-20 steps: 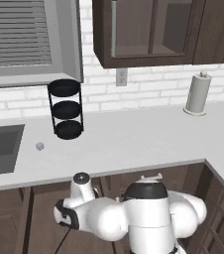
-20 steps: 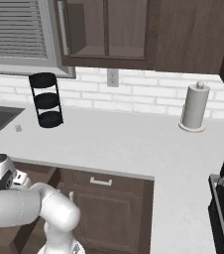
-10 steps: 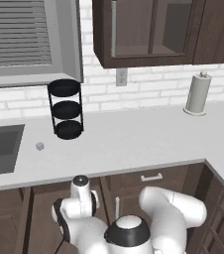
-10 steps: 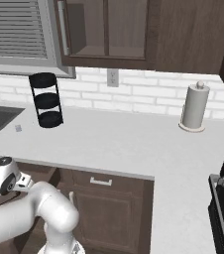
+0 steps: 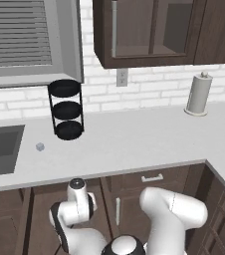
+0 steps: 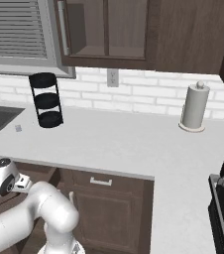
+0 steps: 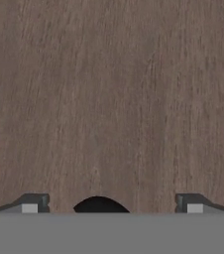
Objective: Pick the ladle from the drawer and place it on the counter.
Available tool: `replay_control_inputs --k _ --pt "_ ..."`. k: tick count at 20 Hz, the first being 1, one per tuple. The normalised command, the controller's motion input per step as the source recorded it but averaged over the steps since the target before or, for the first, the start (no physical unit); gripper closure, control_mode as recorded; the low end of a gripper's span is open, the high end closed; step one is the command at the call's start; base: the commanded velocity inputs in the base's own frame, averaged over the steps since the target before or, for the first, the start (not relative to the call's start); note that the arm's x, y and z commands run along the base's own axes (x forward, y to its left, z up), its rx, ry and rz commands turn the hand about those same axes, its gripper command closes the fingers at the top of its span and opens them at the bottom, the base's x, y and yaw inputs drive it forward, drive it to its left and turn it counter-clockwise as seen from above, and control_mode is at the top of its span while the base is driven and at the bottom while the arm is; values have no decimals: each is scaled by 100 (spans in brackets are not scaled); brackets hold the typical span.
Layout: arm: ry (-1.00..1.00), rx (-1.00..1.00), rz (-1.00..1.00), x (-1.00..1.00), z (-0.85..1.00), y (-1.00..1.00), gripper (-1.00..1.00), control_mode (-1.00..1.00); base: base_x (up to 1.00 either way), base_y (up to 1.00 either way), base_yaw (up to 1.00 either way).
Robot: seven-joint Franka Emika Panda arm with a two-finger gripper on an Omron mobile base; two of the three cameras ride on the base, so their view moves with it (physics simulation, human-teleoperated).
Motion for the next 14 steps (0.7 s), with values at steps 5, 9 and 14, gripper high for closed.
replay_control_inputs --k 5,9,14 --pt "0 0 0 1 -14 9 100 -100 0 0 0" --pt "0 0 0 6 -6 2 100 -100 0 0 0" --pt "0 0 2 0 -6 0 100 -100 0 0 0"
